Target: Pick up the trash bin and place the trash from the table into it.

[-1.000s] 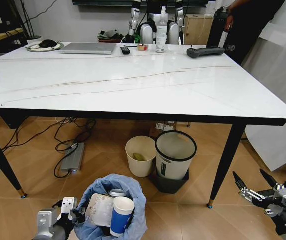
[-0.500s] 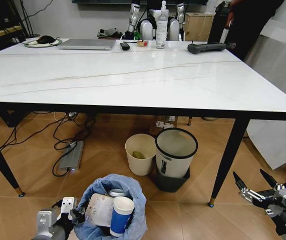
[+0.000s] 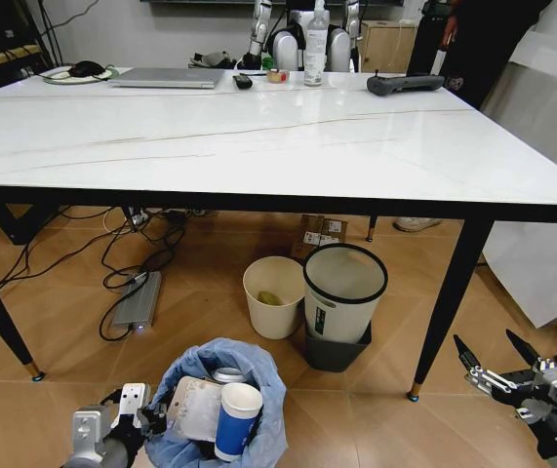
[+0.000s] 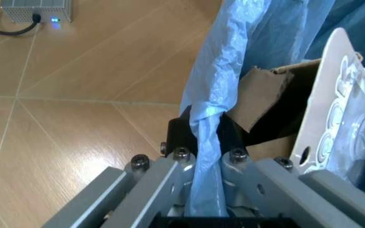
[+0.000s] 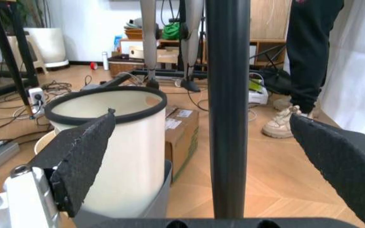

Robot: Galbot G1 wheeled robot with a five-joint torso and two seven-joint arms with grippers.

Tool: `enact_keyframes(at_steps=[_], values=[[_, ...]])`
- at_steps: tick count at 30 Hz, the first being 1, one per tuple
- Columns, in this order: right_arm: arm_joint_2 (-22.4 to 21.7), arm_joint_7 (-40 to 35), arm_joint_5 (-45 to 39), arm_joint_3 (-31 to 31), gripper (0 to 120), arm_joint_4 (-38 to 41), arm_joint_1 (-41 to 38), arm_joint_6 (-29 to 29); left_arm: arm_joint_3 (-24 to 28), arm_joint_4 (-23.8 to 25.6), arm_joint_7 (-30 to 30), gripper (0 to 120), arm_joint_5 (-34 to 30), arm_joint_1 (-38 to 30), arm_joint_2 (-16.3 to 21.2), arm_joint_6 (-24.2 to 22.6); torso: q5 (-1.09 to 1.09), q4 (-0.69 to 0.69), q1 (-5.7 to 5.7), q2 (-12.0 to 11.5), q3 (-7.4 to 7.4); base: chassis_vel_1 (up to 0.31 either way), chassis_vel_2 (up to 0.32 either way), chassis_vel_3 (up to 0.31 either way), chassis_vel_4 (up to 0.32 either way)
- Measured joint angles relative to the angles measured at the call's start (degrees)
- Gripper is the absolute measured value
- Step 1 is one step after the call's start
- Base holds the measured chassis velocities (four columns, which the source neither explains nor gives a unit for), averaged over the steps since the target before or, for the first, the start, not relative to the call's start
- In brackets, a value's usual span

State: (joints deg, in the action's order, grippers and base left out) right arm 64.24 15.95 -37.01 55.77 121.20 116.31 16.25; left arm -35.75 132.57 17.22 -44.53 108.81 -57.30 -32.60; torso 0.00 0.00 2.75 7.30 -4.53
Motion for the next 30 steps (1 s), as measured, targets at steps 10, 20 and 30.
enact_keyframes(at_steps=[10, 20, 30], values=[[0.0, 0.0, 0.0, 0.0, 100, 0.0, 0.0, 0.0, 0.1, -0.3, 0.0, 0, 0.0, -0.1, 0.1, 0.0, 0.0, 0.0, -0.29, -2.3, 1.97, 0.0, 0.0, 0.0, 0.0], [0.0, 0.0, 0.0, 0.0, 100, 0.0, 0.0, 0.0, 0.1, -0.3, -0.1, 0, 0.1, -0.1, 0.0, 0.1, 0.0, 0.0, -0.37, -4.6, 4.26, 0.0, 0.0, 0.0, 0.0], [0.0, 0.0, 0.0, 0.0, 100, 0.0, 0.0, 0.0, 0.1, -0.4, -0.1, 0, 0.1, -0.2, 0.0, 0.1, 0.0, 0.0, -0.64, -5.8, 4.57, 0.0, 0.0, 0.0, 0.0]])
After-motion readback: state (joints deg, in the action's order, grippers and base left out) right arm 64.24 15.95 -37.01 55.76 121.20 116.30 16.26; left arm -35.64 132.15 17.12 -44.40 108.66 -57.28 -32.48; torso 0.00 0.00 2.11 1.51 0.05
